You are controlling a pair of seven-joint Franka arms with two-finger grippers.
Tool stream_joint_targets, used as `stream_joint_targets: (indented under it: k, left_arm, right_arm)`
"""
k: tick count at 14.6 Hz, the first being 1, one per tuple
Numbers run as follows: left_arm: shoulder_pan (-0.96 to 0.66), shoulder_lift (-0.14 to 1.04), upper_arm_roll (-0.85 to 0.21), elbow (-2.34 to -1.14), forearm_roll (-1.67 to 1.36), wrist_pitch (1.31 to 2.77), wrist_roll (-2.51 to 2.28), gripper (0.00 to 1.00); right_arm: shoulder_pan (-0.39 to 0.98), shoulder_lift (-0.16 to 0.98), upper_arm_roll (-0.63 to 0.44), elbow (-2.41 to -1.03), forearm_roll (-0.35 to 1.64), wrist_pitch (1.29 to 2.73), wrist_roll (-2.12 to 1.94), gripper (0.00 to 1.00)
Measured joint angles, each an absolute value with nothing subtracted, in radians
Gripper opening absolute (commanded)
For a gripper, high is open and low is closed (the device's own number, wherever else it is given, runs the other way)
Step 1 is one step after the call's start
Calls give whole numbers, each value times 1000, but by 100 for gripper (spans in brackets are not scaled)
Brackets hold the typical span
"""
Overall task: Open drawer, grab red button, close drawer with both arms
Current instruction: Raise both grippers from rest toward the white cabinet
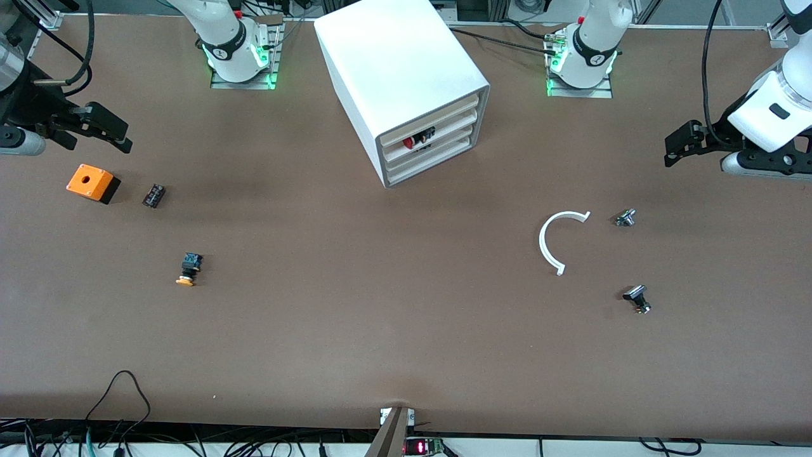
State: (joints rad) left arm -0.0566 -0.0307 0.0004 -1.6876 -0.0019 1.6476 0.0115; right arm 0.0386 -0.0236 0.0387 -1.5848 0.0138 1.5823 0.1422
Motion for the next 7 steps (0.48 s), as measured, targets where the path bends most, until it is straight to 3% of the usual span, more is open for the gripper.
stream_joint_targets:
  k: [7]
  left_arm:
    - [-57,-31,0,-1688,-2,1642,12,100]
  right_arm:
    - [39,-24,39,-1585,14,1589,142,99]
